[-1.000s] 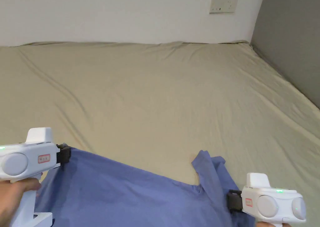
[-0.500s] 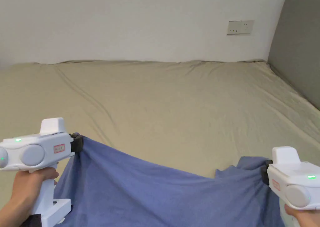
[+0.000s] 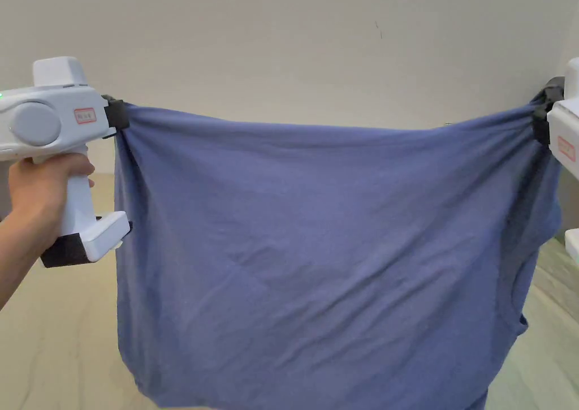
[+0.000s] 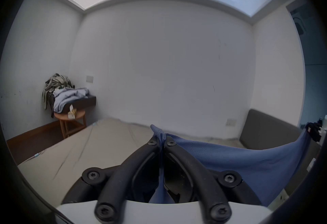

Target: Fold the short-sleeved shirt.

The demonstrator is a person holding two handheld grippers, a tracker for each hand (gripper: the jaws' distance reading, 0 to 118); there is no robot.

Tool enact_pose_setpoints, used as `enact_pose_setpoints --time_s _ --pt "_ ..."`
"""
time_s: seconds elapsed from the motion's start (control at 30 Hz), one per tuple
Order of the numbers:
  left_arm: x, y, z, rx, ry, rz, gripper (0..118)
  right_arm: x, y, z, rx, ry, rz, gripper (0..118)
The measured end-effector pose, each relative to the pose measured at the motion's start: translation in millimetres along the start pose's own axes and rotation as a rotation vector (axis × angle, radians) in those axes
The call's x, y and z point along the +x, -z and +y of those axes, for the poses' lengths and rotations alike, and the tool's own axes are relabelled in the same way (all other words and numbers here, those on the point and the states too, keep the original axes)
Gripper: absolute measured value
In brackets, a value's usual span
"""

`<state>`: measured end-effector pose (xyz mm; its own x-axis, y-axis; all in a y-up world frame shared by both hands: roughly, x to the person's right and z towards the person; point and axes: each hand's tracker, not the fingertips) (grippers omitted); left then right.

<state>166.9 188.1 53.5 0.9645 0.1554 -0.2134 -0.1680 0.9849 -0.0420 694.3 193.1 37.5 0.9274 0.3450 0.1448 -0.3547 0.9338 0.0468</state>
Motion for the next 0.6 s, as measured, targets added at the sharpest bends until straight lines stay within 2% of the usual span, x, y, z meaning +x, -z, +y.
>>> enact_pose_setpoints --time_s 0.17,0.33,0.5,0.6 --pt "11 17 36 0.112 -0.003 0.03 2 5 30 37 0.083 -0.025 -0.037 4" --pt "13 43 18 0.123 -0.021 0.044 2 0 55 24 0.097 -0.019 -0.043 4" --pt "9 70 -45 0.017 -0.007 0.041 2 -14 79 -33 -0.001 0.049 0.008 4" --pt "3 85 -100 -0.062 -0.006 0.038 2 -26 92 -86 -0.116 0.129 0.057 4"
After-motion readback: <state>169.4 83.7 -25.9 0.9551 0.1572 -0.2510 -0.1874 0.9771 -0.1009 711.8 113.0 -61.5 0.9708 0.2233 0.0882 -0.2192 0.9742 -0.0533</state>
